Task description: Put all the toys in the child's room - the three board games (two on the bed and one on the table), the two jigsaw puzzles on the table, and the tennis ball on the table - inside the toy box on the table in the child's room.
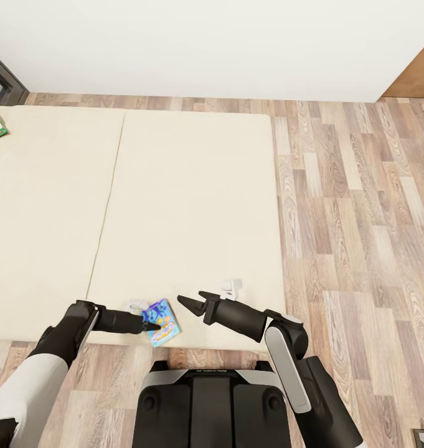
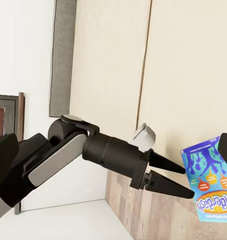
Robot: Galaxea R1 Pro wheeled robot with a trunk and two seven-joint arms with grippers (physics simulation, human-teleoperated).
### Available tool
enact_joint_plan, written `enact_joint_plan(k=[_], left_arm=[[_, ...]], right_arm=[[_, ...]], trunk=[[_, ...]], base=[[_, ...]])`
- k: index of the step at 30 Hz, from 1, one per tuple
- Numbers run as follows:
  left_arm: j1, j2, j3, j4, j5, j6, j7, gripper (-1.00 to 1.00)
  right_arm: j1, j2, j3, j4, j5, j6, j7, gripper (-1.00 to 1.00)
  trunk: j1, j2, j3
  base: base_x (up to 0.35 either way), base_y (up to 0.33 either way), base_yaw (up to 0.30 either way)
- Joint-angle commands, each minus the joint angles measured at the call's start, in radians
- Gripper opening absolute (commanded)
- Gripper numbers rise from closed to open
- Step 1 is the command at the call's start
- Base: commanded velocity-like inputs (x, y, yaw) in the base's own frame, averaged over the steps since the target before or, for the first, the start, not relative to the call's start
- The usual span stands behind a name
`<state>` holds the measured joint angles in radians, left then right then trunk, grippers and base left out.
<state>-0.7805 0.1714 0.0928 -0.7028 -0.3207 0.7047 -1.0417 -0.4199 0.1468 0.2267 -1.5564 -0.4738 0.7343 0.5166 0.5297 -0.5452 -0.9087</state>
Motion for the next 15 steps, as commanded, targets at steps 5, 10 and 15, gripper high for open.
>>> enact_joint_plan(k=[5, 10, 15], left_arm=[[0.0, -0.002, 0.006, -0.002, -0.009, 0.007, -0.01, 1.0], [0.0, -0.021, 0.007, -0.003, -0.009, 0.008, -0.01, 1.0], [0.0, -0.029, 0.007, -0.003, -0.01, 0.009, -0.008, 1.0]], right_arm=[[0.0, 0.0, -0.001, -0.001, -0.003, 0.007, 0.0, 1.0], [0.0, 0.0, -0.001, -0.001, -0.002, 0.007, 0.0, 1.0], [0.0, 0.0, -0.001, -0.001, -0.002, 0.007, 0.0, 1.0]], trunk=[[0.0, -0.001, -0.001], [0.0, -0.001, -0.001], [0.0, -0.001, -0.001]], base=[[0.0, 0.0, 0.0], [0.0, 0.0, 0.0], [0.0, 0.0, 0.0]])
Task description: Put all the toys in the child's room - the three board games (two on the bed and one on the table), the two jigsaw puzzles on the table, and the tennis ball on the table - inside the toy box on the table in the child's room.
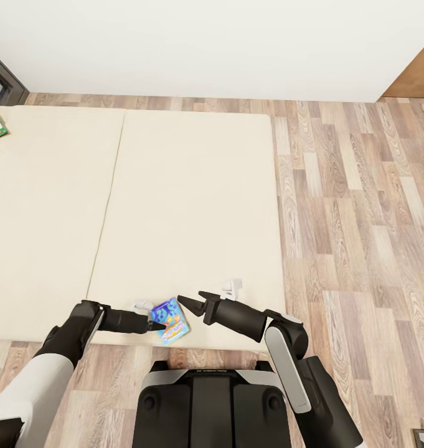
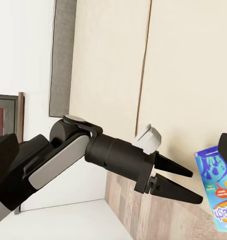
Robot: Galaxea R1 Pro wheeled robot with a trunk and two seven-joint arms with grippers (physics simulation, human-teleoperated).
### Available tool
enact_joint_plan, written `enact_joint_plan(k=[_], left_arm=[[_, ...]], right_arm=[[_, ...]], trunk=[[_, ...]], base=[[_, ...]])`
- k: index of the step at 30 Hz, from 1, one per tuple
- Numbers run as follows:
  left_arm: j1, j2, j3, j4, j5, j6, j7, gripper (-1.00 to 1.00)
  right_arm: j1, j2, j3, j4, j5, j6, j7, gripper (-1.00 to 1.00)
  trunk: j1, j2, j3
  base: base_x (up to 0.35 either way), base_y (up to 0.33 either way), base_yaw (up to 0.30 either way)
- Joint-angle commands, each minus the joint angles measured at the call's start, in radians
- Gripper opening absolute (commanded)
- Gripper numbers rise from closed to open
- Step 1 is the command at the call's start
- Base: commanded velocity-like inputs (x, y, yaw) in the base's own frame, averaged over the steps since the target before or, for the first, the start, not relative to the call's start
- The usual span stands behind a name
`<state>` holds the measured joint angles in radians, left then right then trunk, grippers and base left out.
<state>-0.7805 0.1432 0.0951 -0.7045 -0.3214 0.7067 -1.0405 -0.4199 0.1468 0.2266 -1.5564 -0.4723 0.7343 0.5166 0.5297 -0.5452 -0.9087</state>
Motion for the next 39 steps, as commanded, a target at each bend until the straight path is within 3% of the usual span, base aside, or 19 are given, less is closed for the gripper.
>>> enact_joint_plan(k=[1, 26, 39], left_arm=[[0.0, -0.001, 0.004, -0.001, -0.009, 0.007, -0.009, 1.0], [0.0, 0.003, 0.006, -0.001, -0.011, 0.002, 0.005, 1.0], [0.0, 0.007, 0.038, -0.001, -0.012, 0.001, 0.003, 1.0]], right_arm=[[0.0, 0.0, -0.001, -0.001, -0.003, 0.007, 0.0, 1.0], [0.0, 0.0, -0.001, -0.001, -0.004, 0.007, 0.0, 1.0], [0.0, 0.0, -0.001, -0.001, -0.003, 0.007, 0.0, 1.0]], trunk=[[0.0, -0.001, -0.001], [0.0, -0.001, -0.001], [0.0, -0.001, -0.001]], base=[[0.0, 0.0, 0.0], [0.0, 0.0, 0.0], [0.0, 0.0, 0.0]])
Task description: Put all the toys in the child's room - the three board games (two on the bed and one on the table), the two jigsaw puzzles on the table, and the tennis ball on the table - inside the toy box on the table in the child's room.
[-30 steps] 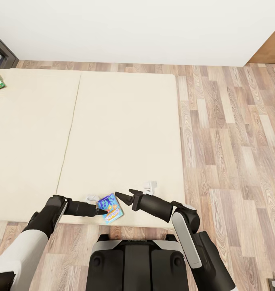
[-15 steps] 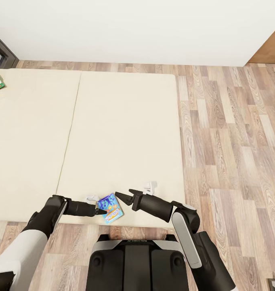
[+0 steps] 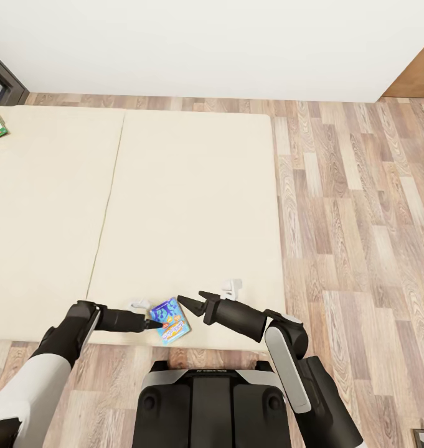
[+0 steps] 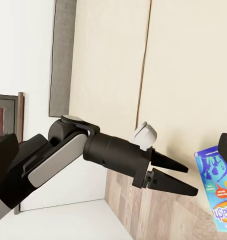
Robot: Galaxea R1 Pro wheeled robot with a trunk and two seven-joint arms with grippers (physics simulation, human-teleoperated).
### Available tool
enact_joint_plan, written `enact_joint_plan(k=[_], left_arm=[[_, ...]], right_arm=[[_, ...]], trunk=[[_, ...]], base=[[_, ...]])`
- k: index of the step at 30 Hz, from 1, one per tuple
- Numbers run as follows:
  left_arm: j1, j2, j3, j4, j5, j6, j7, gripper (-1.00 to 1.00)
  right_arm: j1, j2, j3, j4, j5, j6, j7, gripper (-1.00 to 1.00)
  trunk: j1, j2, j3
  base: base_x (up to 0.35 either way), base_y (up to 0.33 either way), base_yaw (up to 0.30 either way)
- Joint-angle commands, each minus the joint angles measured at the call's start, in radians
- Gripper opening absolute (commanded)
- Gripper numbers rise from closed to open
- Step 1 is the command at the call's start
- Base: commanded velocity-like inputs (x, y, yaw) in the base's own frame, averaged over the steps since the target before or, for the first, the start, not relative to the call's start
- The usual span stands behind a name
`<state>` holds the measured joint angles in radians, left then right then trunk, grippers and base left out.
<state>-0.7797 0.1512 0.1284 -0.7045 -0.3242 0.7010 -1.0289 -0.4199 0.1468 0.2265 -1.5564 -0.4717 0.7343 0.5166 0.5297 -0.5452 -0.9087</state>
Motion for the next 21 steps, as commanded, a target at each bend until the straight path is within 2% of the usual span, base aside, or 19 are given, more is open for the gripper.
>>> enact_joint_plan(k=[1, 21], left_arm=[[0.0, -0.001, 0.005, -0.001, -0.009, 0.007, -0.008, 1.0], [0.002, -0.008, 0.014, 0.002, -0.01, 0.004, -0.004, 1.0]], right_arm=[[0.0, 0.0, -0.001, -0.001, -0.003, 0.007, 0.0, 1.0], [0.0, 0.0, 0.0, 0.0, 0.002, 0.007, -0.004, 1.0]], trunk=[[0.0, -0.001, -0.001], [0.0, -0.001, -0.001]], base=[[0.0, 0.0, 0.0], [0.0, 0.0, 0.0]])
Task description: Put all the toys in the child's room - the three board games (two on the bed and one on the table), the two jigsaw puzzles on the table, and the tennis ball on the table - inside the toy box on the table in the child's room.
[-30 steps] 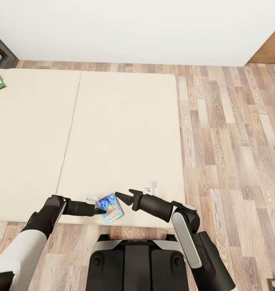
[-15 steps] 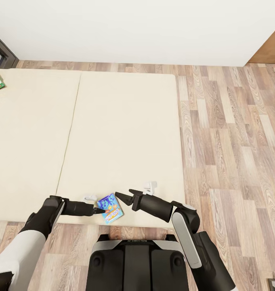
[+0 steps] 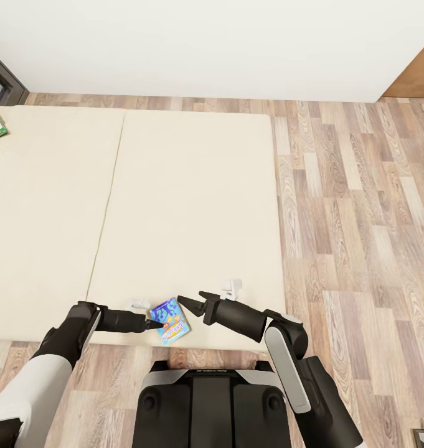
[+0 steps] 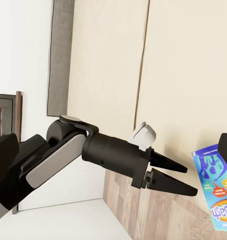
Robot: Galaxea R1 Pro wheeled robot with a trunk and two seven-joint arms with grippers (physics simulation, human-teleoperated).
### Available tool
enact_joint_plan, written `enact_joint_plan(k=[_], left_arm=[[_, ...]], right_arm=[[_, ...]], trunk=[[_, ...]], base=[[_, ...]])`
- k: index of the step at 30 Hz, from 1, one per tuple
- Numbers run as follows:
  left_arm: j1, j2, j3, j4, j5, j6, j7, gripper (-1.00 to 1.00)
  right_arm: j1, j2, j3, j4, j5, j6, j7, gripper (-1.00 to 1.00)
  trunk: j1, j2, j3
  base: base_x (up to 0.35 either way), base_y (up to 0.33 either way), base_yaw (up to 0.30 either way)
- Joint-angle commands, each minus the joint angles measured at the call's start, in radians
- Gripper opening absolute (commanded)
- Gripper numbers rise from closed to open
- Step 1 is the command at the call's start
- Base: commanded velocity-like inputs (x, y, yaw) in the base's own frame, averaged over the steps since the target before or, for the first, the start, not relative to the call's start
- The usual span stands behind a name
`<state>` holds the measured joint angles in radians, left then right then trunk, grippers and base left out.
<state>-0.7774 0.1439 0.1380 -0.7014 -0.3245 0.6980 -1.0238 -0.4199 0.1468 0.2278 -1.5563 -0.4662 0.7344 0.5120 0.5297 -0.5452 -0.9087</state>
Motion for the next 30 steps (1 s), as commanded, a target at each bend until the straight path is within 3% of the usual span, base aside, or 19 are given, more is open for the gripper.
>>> enact_joint_plan(k=[1, 22, 30], left_arm=[[0.0, -0.001, 0.005, -0.001, -0.009, 0.007, -0.009, 1.0], [0.0, 0.001, 0.008, -0.001, -0.008, 0.008, -0.009, 1.0], [0.0, 0.001, 0.047, -0.001, -0.008, 0.008, -0.009, 1.0]], right_arm=[[0.0, 0.0, -0.001, -0.001, -0.003, 0.007, 0.0, 1.0], [0.0, 0.0, -0.001, -0.001, -0.003, 0.007, 0.003, 1.0], [0.0, 0.0, -0.001, -0.001, -0.003, 0.007, 0.004, 1.0]], trunk=[[0.0, -0.001, -0.001], [0.0, -0.001, -0.001], [0.0, -0.001, -0.001]], base=[[0.0, 0.0, 0.0], [0.006, -0.068, 0.0], [0.04, -0.023, 0.0]])
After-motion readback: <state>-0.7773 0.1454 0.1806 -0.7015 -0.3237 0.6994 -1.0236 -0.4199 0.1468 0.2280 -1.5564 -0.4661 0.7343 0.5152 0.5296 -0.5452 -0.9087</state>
